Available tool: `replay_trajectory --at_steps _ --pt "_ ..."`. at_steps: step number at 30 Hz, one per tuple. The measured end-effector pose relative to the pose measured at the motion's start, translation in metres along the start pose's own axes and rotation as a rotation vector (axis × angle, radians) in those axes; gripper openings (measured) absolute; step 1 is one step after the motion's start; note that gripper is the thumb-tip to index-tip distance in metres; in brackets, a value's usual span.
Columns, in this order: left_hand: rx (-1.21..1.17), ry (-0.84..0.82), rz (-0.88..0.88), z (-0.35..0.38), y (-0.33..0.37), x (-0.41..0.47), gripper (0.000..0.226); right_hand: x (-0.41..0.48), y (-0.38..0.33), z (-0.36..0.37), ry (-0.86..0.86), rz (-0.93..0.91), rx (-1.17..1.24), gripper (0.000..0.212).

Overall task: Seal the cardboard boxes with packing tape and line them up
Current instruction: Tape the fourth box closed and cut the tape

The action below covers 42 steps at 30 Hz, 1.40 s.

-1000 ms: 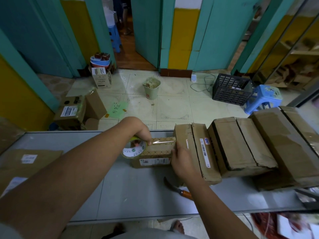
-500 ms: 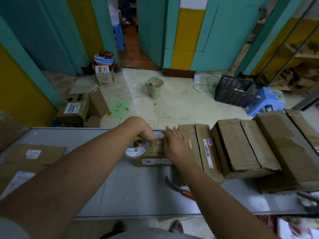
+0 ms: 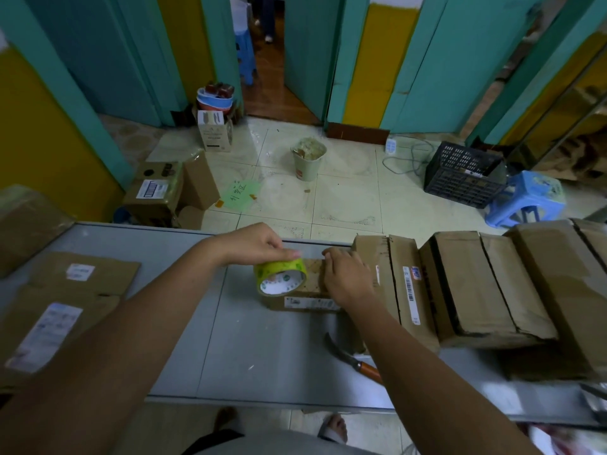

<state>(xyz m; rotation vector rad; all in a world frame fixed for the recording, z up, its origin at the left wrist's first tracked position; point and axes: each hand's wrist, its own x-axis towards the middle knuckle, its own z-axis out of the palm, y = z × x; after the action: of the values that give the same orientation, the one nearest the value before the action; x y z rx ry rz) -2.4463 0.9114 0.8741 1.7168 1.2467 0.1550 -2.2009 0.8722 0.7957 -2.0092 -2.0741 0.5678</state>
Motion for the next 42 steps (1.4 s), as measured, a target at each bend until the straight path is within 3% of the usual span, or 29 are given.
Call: replay_trajectory --at_steps 2,6,10,14,18,20,22,26,29,34,42 --pt "-0.137 0.000 0.059 0.005 -0.011 -0.006 0.072 0.001 0.000 0.002 0.012 0.008 -0.002 0.041" --pt "-0.330 0.074 0.213 0.018 -0.021 -0.013 0.036 0.000 0.002 0.004 0.046 0.008 -0.001 0.041" --pt "-0.307 0.213 0.239 0.025 -0.026 -0.013 0.042 0.000 0.002 0.003 0.046 0.005 0.015 0.043" --pt "-0.098 0.254 0.175 0.020 -0.027 -0.016 0.046 -0.001 0.002 0.003 0.039 -0.021 -0.045 0.043" --pt "0.440 0.419 0.007 -0.002 -0.043 -0.027 0.067 -0.002 0.004 0.004 0.066 -0.036 -0.083 0.043" --pt "0.536 0.403 -0.048 -0.005 -0.053 -0.029 0.071 -0.001 0.001 0.005 0.065 -0.040 -0.107 0.044" --pt "0.474 0.351 -0.046 -0.003 -0.058 -0.025 0.070 0.000 0.002 0.006 0.056 -0.044 -0.101 0.044" --pt "0.089 0.217 0.013 -0.011 -0.071 -0.022 0.062 0.000 0.010 0.006 0.067 -0.046 -0.078 0.045" --pt "0.001 0.224 0.021 -0.015 -0.084 -0.026 0.062 0.002 0.009 0.010 0.089 -0.056 -0.089 0.045" --pt "0.137 0.293 -0.044 -0.011 -0.090 -0.023 0.064 0.001 0.012 0.011 0.094 -0.061 -0.097 0.046" --pt "0.147 0.224 -0.155 -0.003 -0.103 -0.013 0.071 0.001 0.013 0.013 0.093 -0.049 -0.109 0.045"
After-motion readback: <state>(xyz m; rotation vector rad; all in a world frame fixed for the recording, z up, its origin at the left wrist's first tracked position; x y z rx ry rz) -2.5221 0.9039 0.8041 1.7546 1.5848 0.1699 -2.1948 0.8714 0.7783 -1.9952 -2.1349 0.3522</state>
